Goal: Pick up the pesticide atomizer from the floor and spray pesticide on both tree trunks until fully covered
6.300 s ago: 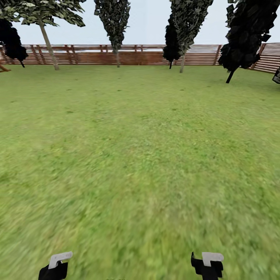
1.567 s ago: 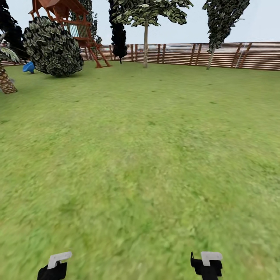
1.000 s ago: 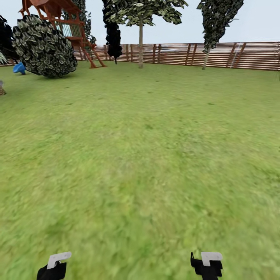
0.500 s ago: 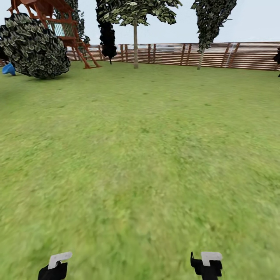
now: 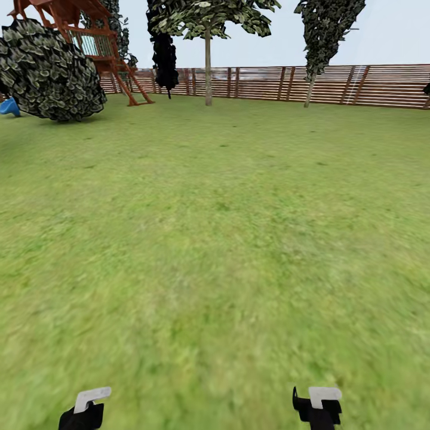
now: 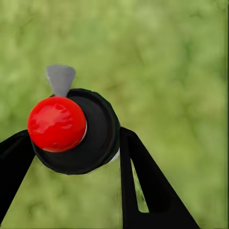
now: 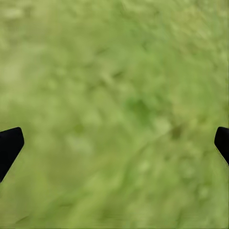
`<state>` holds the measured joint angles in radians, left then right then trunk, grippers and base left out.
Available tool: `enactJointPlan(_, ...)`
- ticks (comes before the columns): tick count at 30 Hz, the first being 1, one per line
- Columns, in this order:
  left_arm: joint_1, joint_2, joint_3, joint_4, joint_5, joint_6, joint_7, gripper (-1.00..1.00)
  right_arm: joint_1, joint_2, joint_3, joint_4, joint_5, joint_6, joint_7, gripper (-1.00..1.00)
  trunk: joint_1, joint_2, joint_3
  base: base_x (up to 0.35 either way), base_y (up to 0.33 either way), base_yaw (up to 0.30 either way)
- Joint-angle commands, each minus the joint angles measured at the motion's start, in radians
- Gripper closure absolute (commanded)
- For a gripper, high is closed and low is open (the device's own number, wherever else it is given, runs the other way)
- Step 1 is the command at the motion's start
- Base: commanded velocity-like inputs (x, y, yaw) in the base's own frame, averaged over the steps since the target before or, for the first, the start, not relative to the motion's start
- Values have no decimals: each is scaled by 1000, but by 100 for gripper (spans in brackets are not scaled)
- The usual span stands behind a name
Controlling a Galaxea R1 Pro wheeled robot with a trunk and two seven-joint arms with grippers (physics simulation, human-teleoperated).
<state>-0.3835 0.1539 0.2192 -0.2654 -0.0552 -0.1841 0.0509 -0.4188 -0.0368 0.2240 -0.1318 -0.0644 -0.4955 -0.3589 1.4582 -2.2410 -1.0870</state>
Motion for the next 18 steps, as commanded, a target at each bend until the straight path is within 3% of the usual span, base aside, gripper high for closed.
enactJointPlan(1, 0, 0, 0, 0, 0, 0, 0, 100, 0, 0, 0, 0, 0, 0, 0, -100, 0, 0, 0, 339, 0, 0)
enactJointPlan(18, 0, 2, 0, -1, 0, 0, 0, 100, 0, 0, -1, 0, -1, 0, 1, -100, 0, 0, 0, 339, 0, 0)
